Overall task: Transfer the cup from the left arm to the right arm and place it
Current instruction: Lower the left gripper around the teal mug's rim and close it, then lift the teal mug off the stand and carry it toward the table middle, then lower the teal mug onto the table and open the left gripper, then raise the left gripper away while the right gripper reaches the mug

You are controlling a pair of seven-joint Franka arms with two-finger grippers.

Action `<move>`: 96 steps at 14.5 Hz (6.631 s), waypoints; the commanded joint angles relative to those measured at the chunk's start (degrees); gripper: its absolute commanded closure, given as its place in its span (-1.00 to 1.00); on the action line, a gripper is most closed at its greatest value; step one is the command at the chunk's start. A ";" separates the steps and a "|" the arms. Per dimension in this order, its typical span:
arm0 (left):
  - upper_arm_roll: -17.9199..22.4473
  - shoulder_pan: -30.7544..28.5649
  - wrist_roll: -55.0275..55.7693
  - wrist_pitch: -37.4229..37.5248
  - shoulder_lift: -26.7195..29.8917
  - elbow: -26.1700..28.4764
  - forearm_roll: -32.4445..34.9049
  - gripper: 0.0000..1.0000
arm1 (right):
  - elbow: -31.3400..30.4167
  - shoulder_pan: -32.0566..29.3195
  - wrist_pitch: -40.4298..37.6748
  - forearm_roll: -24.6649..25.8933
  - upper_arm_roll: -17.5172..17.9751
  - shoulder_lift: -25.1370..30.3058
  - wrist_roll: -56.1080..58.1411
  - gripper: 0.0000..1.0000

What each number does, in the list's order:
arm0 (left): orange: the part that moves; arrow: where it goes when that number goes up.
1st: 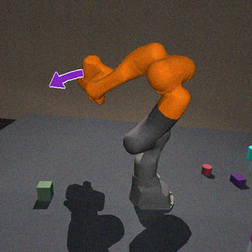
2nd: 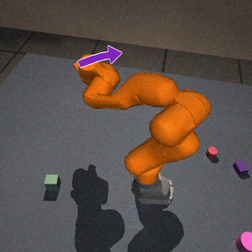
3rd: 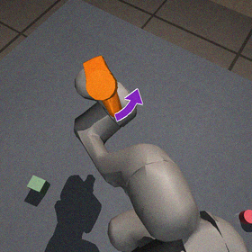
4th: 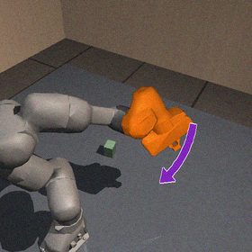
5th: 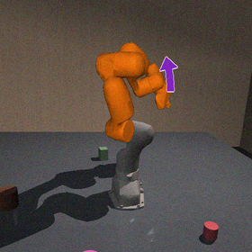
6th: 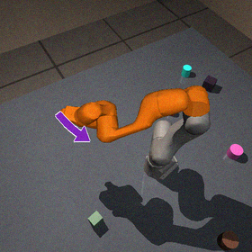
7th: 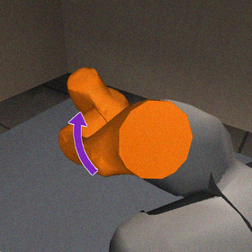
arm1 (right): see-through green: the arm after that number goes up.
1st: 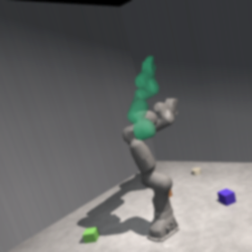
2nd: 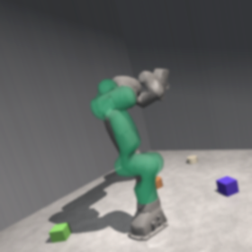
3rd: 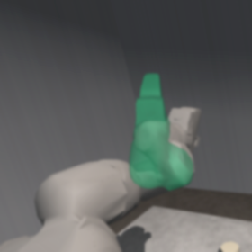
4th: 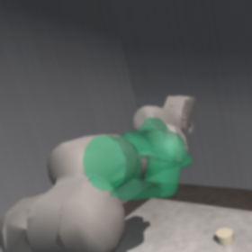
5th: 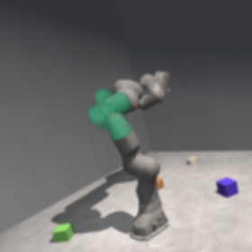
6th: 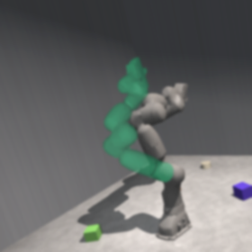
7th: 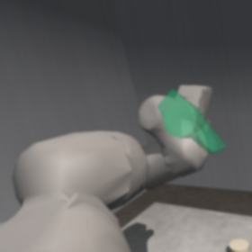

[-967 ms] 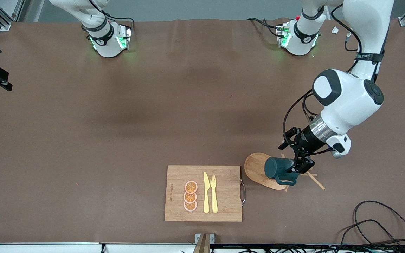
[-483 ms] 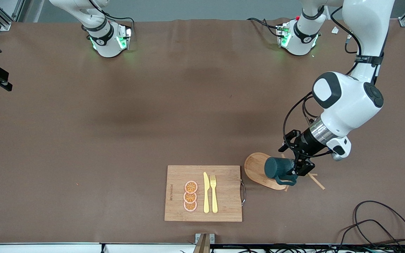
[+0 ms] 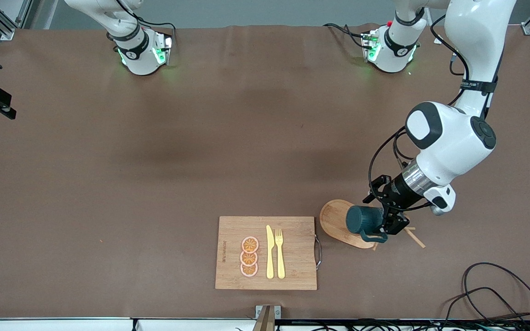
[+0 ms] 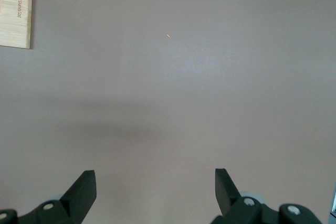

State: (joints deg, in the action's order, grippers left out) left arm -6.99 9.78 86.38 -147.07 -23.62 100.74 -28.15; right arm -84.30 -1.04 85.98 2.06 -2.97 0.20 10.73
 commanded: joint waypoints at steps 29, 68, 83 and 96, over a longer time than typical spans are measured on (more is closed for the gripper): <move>1.88 32.48 20.74 1.00 -13.09 -18.63 46.92 -0.16 | 0.01 -1.06 -0.20 -1.62 0.25 -0.02 0.61 -1.00; 19.13 77.50 51.63 29.91 -36.16 -23.40 95.16 -0.98 | -0.43 -1.76 -0.20 -3.99 0.25 -0.11 0.61 -1.00; 18.07 57.31 -5.30 43.00 2.34 -23.40 48.13 -0.99 | -16.14 8.51 13.75 -5.31 0.77 1.64 -14.68 -1.00; 11.93 15.84 -56.74 58.63 16.67 -23.22 28.69 -1.00 | -34.18 30.12 35.12 -0.49 0.86 1.92 -47.71 -1.00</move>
State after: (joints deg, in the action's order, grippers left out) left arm 9.09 31.99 33.82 -91.17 -9.36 75.86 2.41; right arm -116.32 26.55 118.74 -0.21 -1.59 2.32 -32.29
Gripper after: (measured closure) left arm 0.000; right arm 0.000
